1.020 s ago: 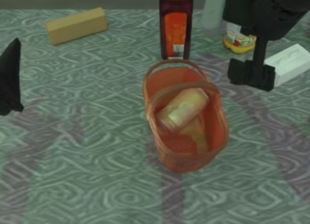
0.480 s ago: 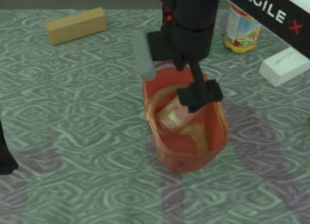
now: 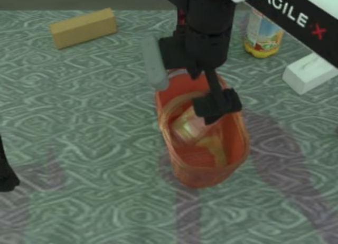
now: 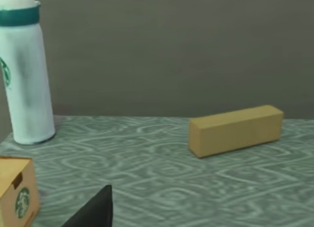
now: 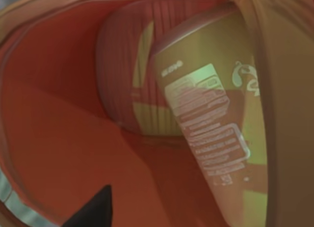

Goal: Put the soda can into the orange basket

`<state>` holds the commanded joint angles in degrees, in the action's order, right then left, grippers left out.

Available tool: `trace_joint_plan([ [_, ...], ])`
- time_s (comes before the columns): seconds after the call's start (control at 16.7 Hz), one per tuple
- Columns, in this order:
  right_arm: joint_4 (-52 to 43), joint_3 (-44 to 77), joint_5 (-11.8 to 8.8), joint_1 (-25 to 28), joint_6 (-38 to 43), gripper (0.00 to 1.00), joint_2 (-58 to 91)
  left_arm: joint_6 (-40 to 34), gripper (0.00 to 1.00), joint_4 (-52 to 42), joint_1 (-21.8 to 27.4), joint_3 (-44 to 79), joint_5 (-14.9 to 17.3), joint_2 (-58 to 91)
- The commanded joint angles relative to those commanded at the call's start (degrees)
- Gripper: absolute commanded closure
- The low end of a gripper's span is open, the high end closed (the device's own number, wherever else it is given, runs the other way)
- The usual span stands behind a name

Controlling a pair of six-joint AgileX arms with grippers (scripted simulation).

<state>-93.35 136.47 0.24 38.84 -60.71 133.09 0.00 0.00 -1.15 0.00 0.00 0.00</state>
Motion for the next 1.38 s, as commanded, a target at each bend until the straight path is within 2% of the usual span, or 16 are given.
trace_joint_plan([
  [0.3, 4.83, -6.46, -0.01, 0.17, 0.05, 0.00, -1.59, 0.00, 0.00, 0.00, 0.00, 0.00, 0.00, 0.00],
  [0.54, 5.35, -7.13, -0.01, 0.18, 0.06, 0.00, -1.75, 0.00, 0.00, 0.00, 0.00, 0.00, 0.00, 0.00],
  [1.32, 5.35, -7.13, -0.01, 0.18, 0.06, 0.98, -1.75, 0.00, 0.00, 0.00, 0.00, 0.00, 0.00, 0.00],
  [1.38, 5.35, -7.13, -0.01, 0.18, 0.06, 1.00, -1.75, 0.00, 0.00, 0.00, 0.00, 0.00, 0.00, 0.00],
])
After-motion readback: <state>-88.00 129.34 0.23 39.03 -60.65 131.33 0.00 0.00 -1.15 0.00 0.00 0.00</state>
